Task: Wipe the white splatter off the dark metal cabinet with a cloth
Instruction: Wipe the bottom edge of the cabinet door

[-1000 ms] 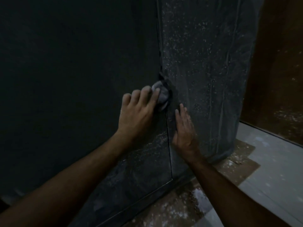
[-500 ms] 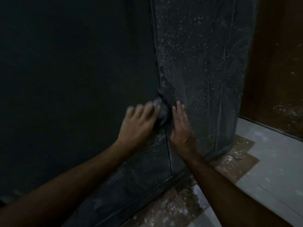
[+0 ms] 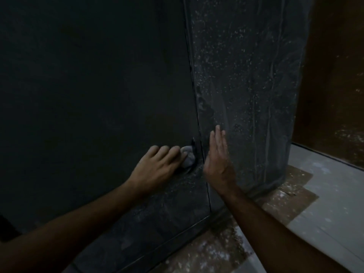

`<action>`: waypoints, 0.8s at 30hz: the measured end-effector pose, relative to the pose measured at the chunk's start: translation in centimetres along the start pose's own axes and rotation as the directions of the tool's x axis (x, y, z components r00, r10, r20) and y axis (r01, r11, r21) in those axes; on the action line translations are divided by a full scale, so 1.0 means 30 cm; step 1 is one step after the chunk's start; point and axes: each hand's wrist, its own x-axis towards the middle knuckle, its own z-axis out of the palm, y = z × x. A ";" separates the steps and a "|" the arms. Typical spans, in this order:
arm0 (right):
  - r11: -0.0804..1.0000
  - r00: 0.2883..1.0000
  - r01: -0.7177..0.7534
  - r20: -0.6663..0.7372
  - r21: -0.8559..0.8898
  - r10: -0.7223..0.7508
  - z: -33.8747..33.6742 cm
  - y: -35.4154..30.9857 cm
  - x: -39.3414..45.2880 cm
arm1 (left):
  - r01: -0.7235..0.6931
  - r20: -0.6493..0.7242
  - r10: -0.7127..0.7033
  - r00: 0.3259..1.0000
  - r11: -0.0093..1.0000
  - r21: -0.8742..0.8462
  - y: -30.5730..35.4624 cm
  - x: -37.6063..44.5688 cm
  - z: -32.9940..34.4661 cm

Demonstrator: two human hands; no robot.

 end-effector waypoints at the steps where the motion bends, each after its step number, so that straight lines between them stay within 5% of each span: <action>1: 1.000 1.000 -0.005 0.004 0.006 0.005 0.002 -0.005 0.000 | 0.007 -0.005 -0.007 1.000 1.000 -0.009 -0.026 -0.015 -0.014; 3: 1.000 1.000 0.000 0.010 -0.009 0.000 0.006 -0.007 -0.003 | 0.140 -0.090 -0.143 0.986 0.989 -0.042 -0.109 -0.007 -0.090; 7: 0.999 1.000 0.016 -0.015 -0.041 -0.017 0.020 -0.012 -0.003 | 0.495 -0.281 -0.494 0.823 0.866 -0.071 -0.289 -0.044 -0.219; 11: 1.000 1.000 -0.011 -0.014 -0.014 0.011 0.036 -0.030 -0.002 | 0.119 -0.070 -0.119 0.990 0.993 0.002 -0.265 -0.266 -0.197; 13: 0.999 0.999 -0.033 -0.024 -0.026 0.033 0.046 -0.039 -0.003 | 0.107 -0.031 -0.106 0.994 0.994 0.007 -0.359 -0.303 -0.221; 14: 0.999 0.999 -0.045 -0.029 -0.031 0.044 0.048 -0.041 -0.002 | 0.228 -0.080 -0.229 0.970 0.973 -0.020 -0.418 -0.293 -0.231; 16: 0.997 0.998 -0.062 -0.033 -0.037 0.061 0.053 -0.045 0.005 | 0.537 -0.193 -0.542 0.818 0.840 -0.082 -0.539 -0.236 -0.283; 18: 0.996 0.997 -0.070 -0.025 -0.047 0.069 0.058 -0.055 0.005 | 0.636 -0.273 -0.624 0.732 0.770 -0.053 -0.538 -0.205 -0.308; 20: 0.996 0.997 -0.071 -0.032 -0.059 0.069 0.059 -0.062 0.010 | 0.445 -0.278 -0.432 0.858 0.895 -0.018 -0.457 -0.234 -0.292; 22: 0.996 0.997 -0.069 -0.042 -0.055 0.067 0.061 -0.065 0.007 | 0.102 -0.128 -0.100 0.987 0.995 0.013 -0.375 -0.330 -0.261; 24: 0.996 0.998 -0.052 -0.040 -0.074 0.049 0.060 -0.053 0.001 | -0.104 0.011 0.103 0.995 0.991 0.080 -0.372 -0.409 -0.248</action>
